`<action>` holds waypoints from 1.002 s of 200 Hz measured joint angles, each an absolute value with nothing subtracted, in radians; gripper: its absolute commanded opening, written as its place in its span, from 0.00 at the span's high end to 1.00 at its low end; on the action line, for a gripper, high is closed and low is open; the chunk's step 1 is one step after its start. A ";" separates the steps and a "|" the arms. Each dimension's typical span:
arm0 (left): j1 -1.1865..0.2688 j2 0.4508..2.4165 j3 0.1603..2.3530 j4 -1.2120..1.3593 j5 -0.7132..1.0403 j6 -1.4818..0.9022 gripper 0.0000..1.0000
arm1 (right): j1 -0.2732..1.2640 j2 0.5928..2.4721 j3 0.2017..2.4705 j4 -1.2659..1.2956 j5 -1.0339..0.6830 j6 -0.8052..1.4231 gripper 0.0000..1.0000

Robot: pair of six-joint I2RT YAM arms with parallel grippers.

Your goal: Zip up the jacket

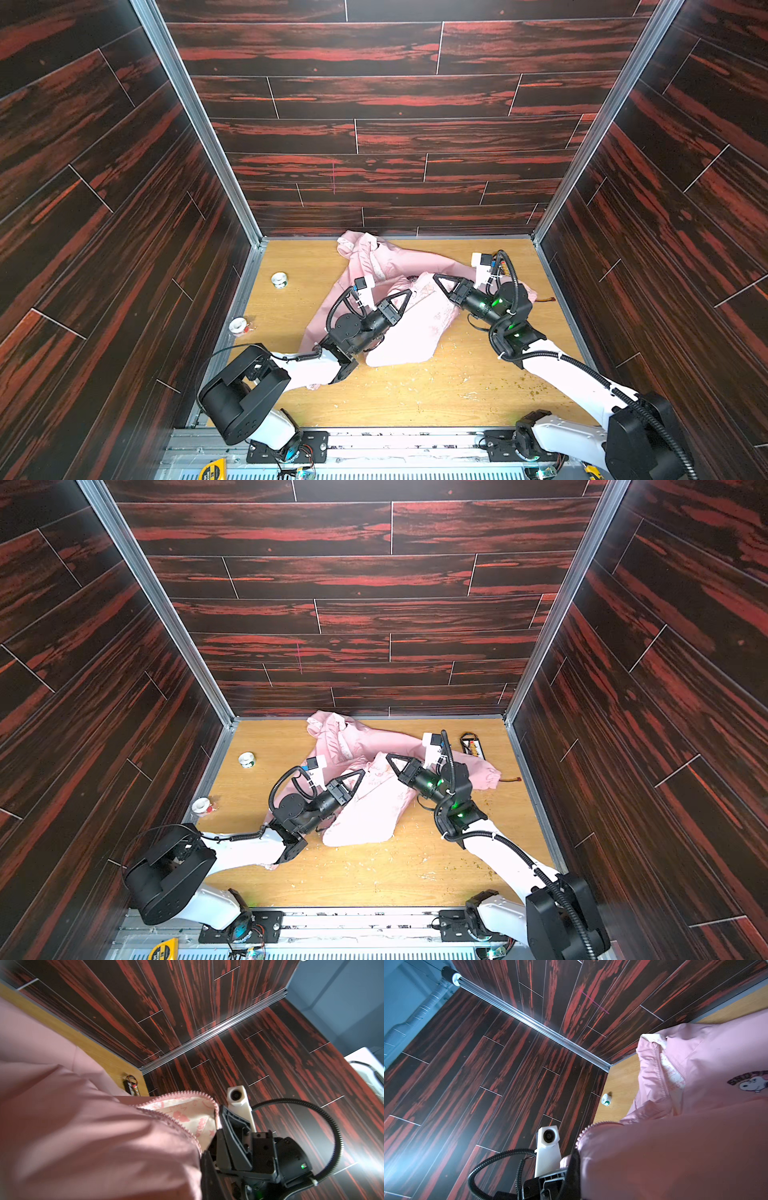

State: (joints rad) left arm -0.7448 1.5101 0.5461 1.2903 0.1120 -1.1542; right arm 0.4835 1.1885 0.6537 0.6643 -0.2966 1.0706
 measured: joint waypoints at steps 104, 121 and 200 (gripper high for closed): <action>-0.738 1.527 0.576 1.340 0.124 -1.252 1.00 | 0.544 1.232 0.646 0.802 -0.262 1.100 1.00; -0.738 1.525 0.581 1.341 0.124 -1.266 1.00 | 0.548 1.234 0.646 0.814 -0.250 1.100 1.00; -0.734 1.523 0.612 1.347 0.113 -1.327 1.00 | 0.563 1.241 0.648 0.841 -0.189 1.122 1.00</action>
